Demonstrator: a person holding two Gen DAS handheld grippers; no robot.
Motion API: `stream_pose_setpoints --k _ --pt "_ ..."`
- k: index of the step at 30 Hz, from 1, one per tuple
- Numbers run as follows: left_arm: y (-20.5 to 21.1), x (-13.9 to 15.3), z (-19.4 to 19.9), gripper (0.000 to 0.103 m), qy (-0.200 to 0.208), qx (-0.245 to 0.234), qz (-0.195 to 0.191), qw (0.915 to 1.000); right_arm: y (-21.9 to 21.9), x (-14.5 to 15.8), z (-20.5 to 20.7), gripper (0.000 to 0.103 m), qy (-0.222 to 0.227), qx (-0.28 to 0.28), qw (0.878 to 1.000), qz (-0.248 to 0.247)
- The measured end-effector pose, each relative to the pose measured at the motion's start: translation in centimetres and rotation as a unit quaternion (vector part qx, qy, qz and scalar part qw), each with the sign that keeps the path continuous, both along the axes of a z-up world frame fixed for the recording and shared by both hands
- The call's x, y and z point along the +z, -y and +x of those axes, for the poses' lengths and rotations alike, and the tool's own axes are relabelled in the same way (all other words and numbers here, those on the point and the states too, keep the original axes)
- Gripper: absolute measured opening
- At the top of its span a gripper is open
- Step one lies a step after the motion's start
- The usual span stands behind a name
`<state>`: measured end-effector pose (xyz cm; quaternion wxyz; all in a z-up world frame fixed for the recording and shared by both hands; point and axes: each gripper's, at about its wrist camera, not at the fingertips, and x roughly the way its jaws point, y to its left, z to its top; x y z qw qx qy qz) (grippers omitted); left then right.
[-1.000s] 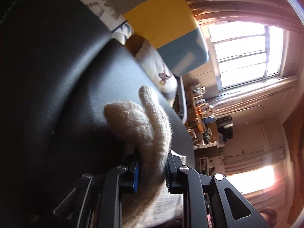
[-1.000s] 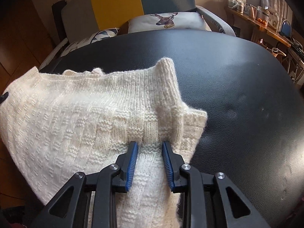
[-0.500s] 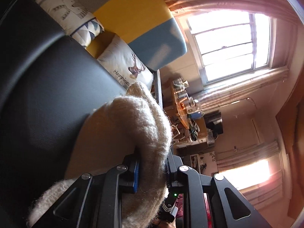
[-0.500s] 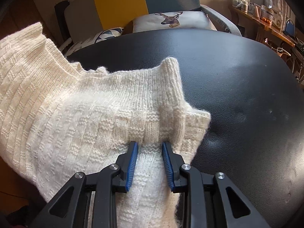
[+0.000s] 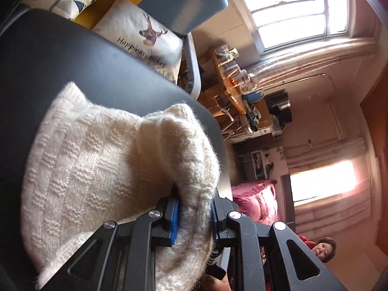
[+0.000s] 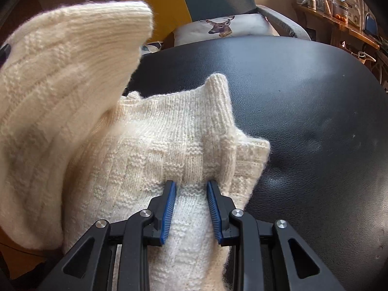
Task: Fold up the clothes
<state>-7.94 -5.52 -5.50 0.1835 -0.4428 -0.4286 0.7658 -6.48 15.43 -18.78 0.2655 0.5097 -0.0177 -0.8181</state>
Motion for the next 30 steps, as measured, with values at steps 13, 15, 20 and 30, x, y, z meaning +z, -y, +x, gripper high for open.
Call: stream_pose_setpoints --k 13,15,20,30 --pt "-5.7 -4.7 -1.6 0.024 0.046 -0.033 -0.048 0.9973 -2.0 -0.1 0.2 0.027 -0.002 -0.007 0.999 -0.05" --pt "-5.5 -5.1 -1.4 0.04 0.051 -0.034 -0.021 0.9979 -2.4 -0.1 0.2 0.027 -0.004 -0.009 0.998 -0.062" --pt "-3.9 -2.2 0.3 0.062 0.032 -0.055 0.053 0.9966 -4.7 0.0 0.5 0.027 0.001 -0.011 0.993 -0.116" --pt "6.6 0.0 10.1 0.067 -0.03 -0.033 -0.018 0.9988 -8.3 7.5 4.1 0.03 -0.045 0.031 0.99 -0.128"
